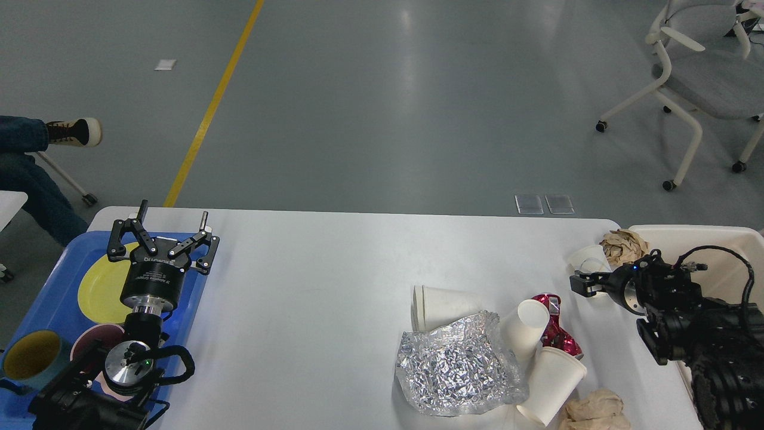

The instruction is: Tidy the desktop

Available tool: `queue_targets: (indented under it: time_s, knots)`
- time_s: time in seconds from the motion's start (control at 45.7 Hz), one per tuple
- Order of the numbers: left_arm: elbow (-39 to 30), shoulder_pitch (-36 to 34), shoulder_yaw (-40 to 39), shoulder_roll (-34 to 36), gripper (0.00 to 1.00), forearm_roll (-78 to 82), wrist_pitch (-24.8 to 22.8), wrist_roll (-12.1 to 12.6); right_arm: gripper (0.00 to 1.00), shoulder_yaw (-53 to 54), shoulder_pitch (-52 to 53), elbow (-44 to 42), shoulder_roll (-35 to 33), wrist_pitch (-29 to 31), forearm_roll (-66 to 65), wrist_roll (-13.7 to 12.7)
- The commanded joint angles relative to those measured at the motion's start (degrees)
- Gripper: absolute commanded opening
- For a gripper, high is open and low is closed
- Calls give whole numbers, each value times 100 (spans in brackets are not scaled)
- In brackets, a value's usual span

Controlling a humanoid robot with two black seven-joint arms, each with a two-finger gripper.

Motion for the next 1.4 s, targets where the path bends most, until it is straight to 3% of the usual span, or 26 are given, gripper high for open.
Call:
queue_targets:
  time_s: [0.0,0.635,0.963,1.073,1.117,1.16,1.27,1.379]
  knots:
    - [0,0,0,0,96,0,-1,0,100,31,-15,18,18,0,9,-6]
    - [0,0,0,0,96,0,-1,0,100,84,-218,36,334,-9,79,-32]
    - [0,0,0,0,96,0,-1,0,85,84,-218,27,361,0,97,-102]
    - [0,0,0,0,96,0,-1,0,54,119,-200,44,335,61,106,-146]
    - [0,0,0,0,96,0,-1,0,30,206,-200,44,317,61,114,-181]
    - [0,0,0,0,96,0,-9,0,15,321,-200,70,291,70,114,-225]
    - [0,0,0,0,96,0,-1,0,0,576,-165,115,194,79,114,-348]
    - [0,0,0,0,96,0,-9,0,0,646,-112,123,185,114,132,-366]
